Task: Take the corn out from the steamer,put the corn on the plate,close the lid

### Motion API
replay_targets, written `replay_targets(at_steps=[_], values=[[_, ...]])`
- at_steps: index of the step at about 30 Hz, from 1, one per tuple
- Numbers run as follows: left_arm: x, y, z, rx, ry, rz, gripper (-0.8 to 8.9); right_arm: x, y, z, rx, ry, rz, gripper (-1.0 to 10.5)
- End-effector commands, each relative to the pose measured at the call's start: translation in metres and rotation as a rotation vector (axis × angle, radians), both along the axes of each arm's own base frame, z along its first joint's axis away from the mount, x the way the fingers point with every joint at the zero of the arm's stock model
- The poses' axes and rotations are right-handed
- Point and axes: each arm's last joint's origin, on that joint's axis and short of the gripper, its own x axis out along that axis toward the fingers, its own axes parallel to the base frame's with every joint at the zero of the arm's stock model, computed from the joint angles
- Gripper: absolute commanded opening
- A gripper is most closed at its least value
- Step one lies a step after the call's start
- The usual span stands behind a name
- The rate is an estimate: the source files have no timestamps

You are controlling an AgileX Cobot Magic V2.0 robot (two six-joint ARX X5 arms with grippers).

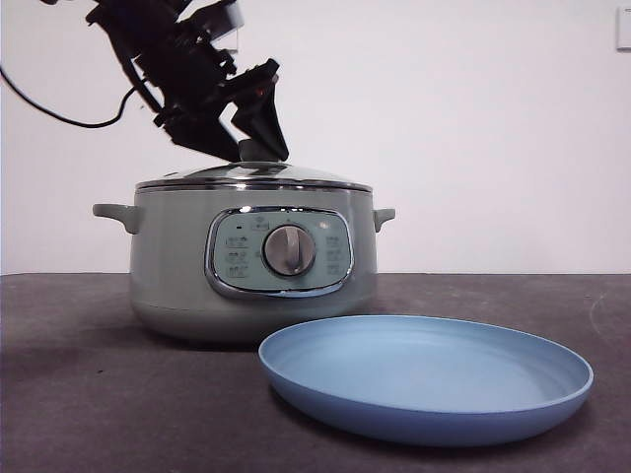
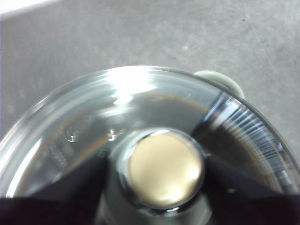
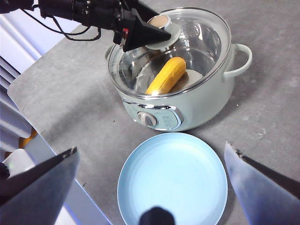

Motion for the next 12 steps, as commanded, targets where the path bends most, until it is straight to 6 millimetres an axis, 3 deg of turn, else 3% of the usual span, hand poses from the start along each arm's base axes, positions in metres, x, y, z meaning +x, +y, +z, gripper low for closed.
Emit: replay_targets(at_steps=[1,8,12], values=[[0.001,0.0,-0.01,0.012,0.044,0.007,-0.09,0.0,0.0,0.001,-0.001,-0.009,-0.001,5.7],[0.0,0.0,-0.008,0.007,0.039,0.004,-0.09,0.0,0.0,0.001,0.0,-0.009,-0.001,5.7],[-0.004,0.002,0.004,-0.006,0.009,0.004,-0.08,0.0,0.0,0.001,0.0,-0.009,-0.001,5.7]])
